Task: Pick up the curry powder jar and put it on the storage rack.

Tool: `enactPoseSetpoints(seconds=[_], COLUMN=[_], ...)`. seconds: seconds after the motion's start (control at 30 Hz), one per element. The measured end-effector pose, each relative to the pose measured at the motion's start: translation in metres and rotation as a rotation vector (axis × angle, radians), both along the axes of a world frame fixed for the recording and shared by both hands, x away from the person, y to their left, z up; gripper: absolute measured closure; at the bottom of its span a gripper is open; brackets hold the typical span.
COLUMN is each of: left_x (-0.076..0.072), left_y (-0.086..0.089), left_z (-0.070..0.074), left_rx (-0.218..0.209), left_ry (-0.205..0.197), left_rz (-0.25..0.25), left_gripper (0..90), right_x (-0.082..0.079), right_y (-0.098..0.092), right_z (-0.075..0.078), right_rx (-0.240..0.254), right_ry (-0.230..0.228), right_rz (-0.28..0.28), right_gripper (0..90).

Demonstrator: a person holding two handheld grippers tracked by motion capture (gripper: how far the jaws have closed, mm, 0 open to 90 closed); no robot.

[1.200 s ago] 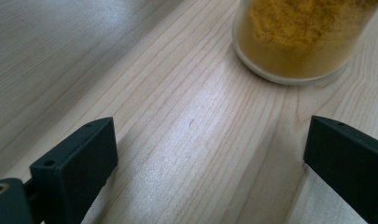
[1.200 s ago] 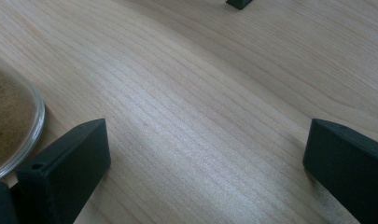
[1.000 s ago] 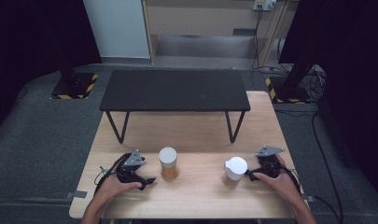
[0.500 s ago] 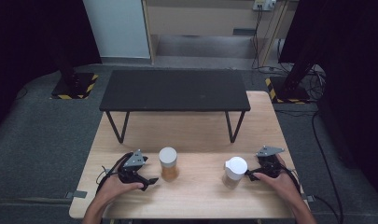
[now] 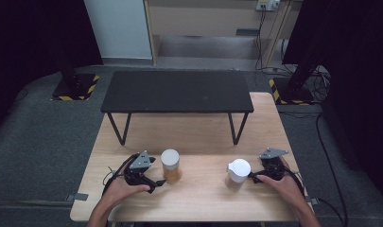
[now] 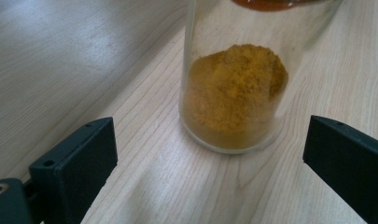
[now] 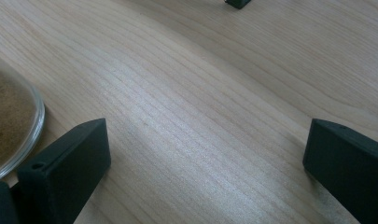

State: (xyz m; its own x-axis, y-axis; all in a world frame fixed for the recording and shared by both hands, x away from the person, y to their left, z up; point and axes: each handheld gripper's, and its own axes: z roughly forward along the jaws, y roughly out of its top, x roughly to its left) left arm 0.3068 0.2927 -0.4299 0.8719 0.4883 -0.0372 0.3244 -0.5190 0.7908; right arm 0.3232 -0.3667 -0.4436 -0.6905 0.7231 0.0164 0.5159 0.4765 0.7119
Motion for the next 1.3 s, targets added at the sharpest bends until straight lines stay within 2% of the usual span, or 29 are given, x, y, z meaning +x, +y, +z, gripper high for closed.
enactPoseSetpoints(seconds=[0.2, 0.5, 0.7, 1.1, 1.3], left_x=[-0.001, -0.002, -0.003, -0.004, -0.004], left_y=[-0.003, -0.009, -0.011, -0.016, -0.019], left_z=[-0.001, -0.001, -0.001, -0.001, -0.001], left_rx=[-0.035, -0.052, -0.096, -0.105, -0.130], left_ry=[-0.016, -0.035, -0.046, -0.061, -0.066], left_rz=[0.004, -0.005, -0.002, -0.002, 0.002], left_gripper=[1.7, 1.7, 2.2, 4.0, 4.5], right_x=[0.000, 0.000, 0.000, 0.000, 0.000], right_y=[0.000, 0.000, 0.000, 0.000, 0.000], right_z=[0.000, 0.000, 0.000, 0.000, 0.000], right_rx=[0.000, 0.000, 0.001, 0.001, 0.002], right_ry=[0.000, 0.000, 0.001, 0.000, 0.001], right_rz=[0.000, -0.001, -0.002, -0.001, -0.001], right_gripper=[1.4, 1.5, 1.5, 1.5, 1.5])
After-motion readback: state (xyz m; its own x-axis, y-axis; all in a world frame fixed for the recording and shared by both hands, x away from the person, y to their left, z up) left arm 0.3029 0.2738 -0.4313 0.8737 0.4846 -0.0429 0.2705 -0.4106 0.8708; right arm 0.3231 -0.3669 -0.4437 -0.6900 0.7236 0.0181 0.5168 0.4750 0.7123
